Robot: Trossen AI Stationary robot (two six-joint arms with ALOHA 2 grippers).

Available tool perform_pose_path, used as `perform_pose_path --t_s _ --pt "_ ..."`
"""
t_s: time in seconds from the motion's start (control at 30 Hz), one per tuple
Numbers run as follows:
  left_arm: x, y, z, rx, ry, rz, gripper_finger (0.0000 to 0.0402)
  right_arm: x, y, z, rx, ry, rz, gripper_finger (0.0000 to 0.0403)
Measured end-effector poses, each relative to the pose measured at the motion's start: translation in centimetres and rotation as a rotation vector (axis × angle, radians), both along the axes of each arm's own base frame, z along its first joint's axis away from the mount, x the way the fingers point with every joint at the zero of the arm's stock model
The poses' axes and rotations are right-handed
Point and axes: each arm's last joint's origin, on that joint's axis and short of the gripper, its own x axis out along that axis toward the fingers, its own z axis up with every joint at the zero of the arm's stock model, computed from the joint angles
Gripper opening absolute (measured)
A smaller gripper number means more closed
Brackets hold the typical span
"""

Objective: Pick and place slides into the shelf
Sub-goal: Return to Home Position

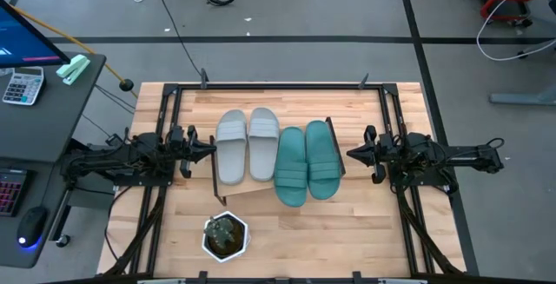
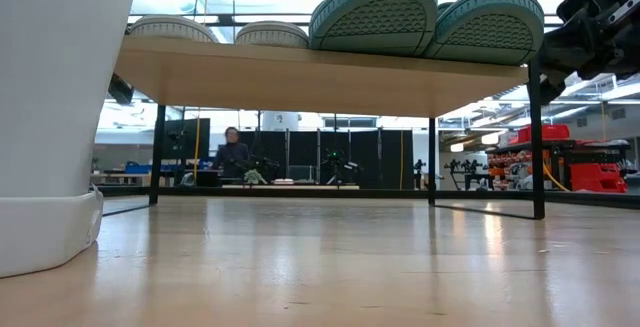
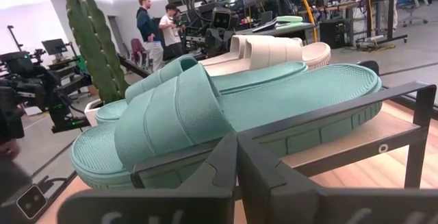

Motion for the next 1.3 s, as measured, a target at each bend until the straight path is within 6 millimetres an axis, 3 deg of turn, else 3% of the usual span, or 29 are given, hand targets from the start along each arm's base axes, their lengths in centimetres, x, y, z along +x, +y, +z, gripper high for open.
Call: perform_pose_path --t_s 0.27,1.3 --pt "0.00 0.00 0.00 0.000 0.000 -0.001 0.0036 0.00 0.00 0.01 0.000 0.000 0.000 0.0016" --pt "0.00 0.00 0.00 0.000 0.000 0.000 0.0025 0.00 0.00 0.01 0.000 0.000 0.000 0.0018"
